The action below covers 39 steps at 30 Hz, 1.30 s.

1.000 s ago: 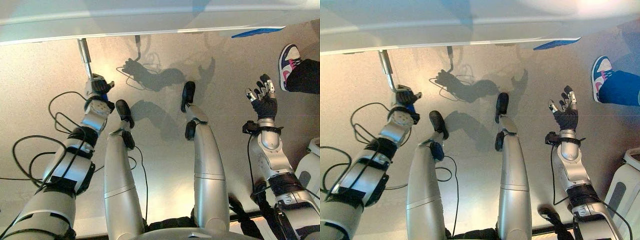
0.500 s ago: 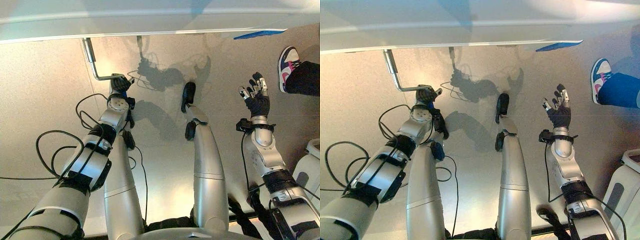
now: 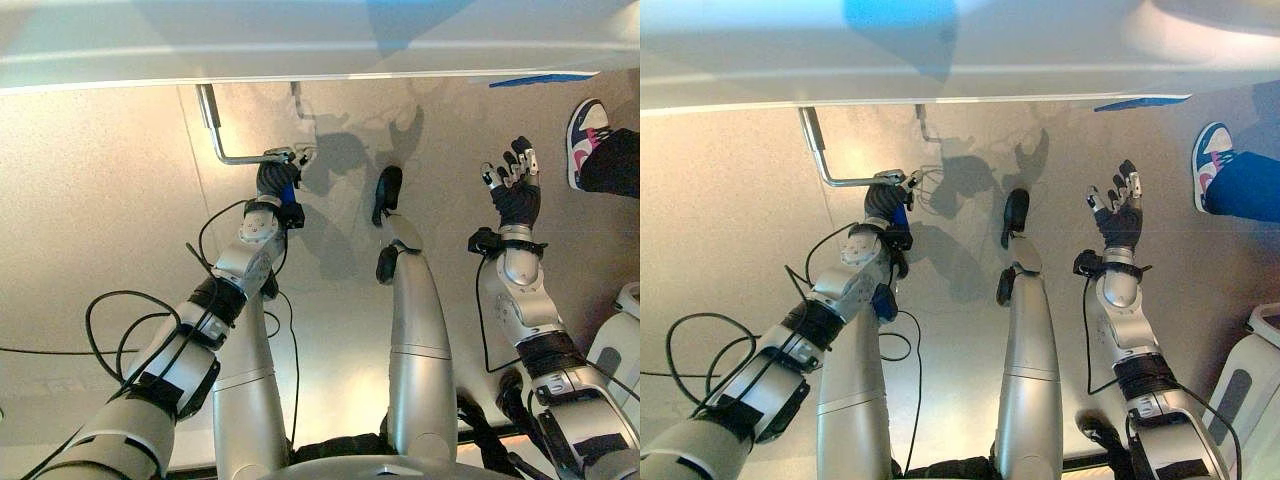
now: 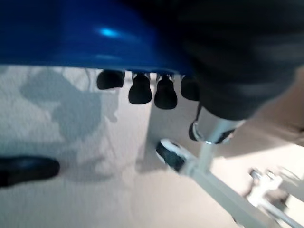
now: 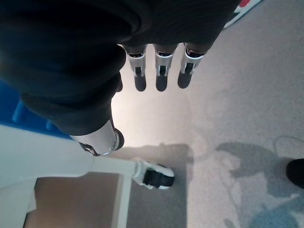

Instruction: Raise the hospital bed

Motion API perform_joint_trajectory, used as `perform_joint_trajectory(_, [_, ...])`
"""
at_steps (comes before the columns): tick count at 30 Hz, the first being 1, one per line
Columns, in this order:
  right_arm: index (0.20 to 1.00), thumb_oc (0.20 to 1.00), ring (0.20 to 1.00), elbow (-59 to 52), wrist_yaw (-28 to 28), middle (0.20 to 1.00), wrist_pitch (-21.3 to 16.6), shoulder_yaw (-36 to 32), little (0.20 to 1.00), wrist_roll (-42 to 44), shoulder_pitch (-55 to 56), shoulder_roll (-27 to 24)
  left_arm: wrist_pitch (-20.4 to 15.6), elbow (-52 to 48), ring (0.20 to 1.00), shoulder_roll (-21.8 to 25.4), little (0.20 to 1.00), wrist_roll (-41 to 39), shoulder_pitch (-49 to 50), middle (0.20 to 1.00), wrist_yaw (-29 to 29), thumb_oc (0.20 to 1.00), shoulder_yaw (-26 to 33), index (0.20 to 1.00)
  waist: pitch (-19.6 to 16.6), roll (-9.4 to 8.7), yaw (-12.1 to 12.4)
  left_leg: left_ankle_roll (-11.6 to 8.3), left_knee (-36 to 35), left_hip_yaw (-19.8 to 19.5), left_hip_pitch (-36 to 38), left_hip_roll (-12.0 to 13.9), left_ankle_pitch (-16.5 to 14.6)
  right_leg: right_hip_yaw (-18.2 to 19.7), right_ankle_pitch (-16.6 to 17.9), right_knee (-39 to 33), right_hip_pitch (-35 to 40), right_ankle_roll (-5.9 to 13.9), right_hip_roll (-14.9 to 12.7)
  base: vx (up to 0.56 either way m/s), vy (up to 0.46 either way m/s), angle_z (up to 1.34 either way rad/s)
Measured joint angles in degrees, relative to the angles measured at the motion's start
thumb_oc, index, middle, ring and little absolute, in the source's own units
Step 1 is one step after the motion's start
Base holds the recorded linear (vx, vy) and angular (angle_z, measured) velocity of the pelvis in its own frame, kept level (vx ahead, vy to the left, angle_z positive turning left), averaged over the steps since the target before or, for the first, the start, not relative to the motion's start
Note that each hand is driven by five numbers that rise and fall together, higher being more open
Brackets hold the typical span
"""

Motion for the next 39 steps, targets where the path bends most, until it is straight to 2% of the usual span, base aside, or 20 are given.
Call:
perform_joint_trajectory(4, [1.0, 1.0, 1.0, 0.0, 0.0, 1.0, 0.4, -0.3, 1.0, -0.7, 0.3, 0.2, -0.3, -5.4, 0.2, 1.2, 0.2, -4.9, 2.1, 0.2, -1.8, 0.2, 0.0, 0.2, 0.0, 0.02, 0.3, 0.16, -0.2, 0.1, 0.0, -0.4, 0.1, 0.0, -0.1, 0.0, -0.1, 0.2, -0.4, 0.0, -0.002, 0.03])
perform_joint_trajectory(10, [1.0, 1.0, 1.0, 0.0, 0.1, 1.0, 1.0, -2.0, 1.0, -1.9, 1.3, 1.5, -0.4, -18.2, 0.2, 4.8, 0.2, -13.0, 7.9, 0.2, -6.2, 0.2, -0.1, 0.2, 0.1, 0.15, 2.6, -0.19, -0.2, 0.1, 0.0, -0.4, 0.3, 0.0, -0.2, 0.4, -0.4, 0.11, -0.5, 0.0, 0.0, 0.0])
perform_joint_trajectory(15, [1.0, 1.0, 1.0, 0.0, 0.7, 1.0, 1.1, -2.3, 1.0, -1.9, 1.3, 2.0, -0.5, -22.3, 0.2, 8.0, 0.2, -17.1, 10.7, 0.2, -8.0, 0.2, 0.1, 0.2, 0.1, 0.28, 3.7, -0.23, -0.1, 0.2, 0.6, -0.7, 0.3, 0.0, -0.3, 1.2, -0.1, 0.14, -0.7, 0.0, 0.0, 0.0])
perform_joint_trajectory(16, [1.0, 1.0, 1.0, 0.0, 1.2, 1.0, 1.1, -2.3, 1.0, -2.3, 1.7, 2.0, -0.5, -23.9, 0.2, 8.9, 0.2, -18.4, 11.7, 0.2, -8.6, 0.2, 0.1, 0.2, 0.1, 0.33, 3.2, -0.22, -0.3, 0.1, 1.0, -0.5, 0.3, 0.1, -0.4, 1.4, 0.2, 0.13, -0.7, 0.0, 0.0, 0.0])
perform_joint_trajectory(18, [1.0, 1.0, 1.0, 0.1, 1.5, 1.0, 1.1, -2.3, 1.0, -2.3, 2.0, 2.0, -0.5, -24.0, 0.2, 9.7, 0.2, -19.2, 12.3, 0.2, -9.1, 0.2, 0.6, 0.2, 0.2, 0.54, 4.0, -0.22, -0.5, 0.1, 1.5, -0.6, 0.3, 0.0, -0.7, 1.4, 0.6, -0.14, -0.8, -0.01, 0.011, 0.02])
perform_joint_trajectory(27, [1.0, 1.0, 1.0, 0.7, 2.9, 1.0, 1.2, -2.3, 1.0, -2.3, 3.4, 2.0, 0.1, -25.4, 0.2, 12.8, 0.2, -22.8, 15.5, 0.2, -12.2, 0.2, 1.0, 0.2, 0.4, 1.15, 4.6, -0.95, -2.8, 0.2, 4.7, -0.9, 1.1, -0.3, -1.2, 1.3, 2.7, -0.1, -1.2, 0.0, 0.005, 0.01])
perform_joint_trajectory(29, [1.0, 1.0, 1.0, 0.8, 3.1, 1.0, 1.2, -2.3, 1.0, -2.4, 3.4, 1.9, 0.1, -26.3, 0.2, 13.4, 0.2, -22.8, 17.5, 0.2, -12.6, 0.2, 2.2, 0.2, 0.4, 1.3, 4.6, -1.13, -3.5, 0.1, 5.6, -1.0, 1.2, -0.5, -1.4, 1.2, 3.2, -0.28, -1.3, 0.0, 0.0, 0.0])
perform_joint_trajectory(34, [1.0, 1.0, 1.0, 1.3, 4.0, 1.0, 1.2, -2.9, 1.0, -2.4, 4.0, 1.8, 0.0, -30.4, 0.2, 15.4, 0.2, -20.7, 26.9, 0.2, -14.2, 0.2, 10.5, 0.2, 0.3, 2.23, 5.1, -1.82, -5.3, -0.4, 7.7, -1.1, 1.6, -1.1, -2.7, 2.2, 4.6, -0.99, -1.4, 0.01, 0.017, 0.05])
perform_joint_trajectory(39, [1.0, 1.0, 1.0, 1.3, 4.2, 1.0, 1.1, -4.8, 1.0, -2.4, 5.1, 1.6, 0.0, -30.4, 0.2, 16.0, 0.2, -17.5, 30.1, 0.2, -13.7, 0.2, 14.8, 0.2, 0.4, 3.1, 5.6, -2.37, -6.1, -1.2, 8.4, -1.0, 2.0, -1.8, -3.1, 2.2, 5.4, -1.63, -1.3, 0.0, 0.012, 0.02])
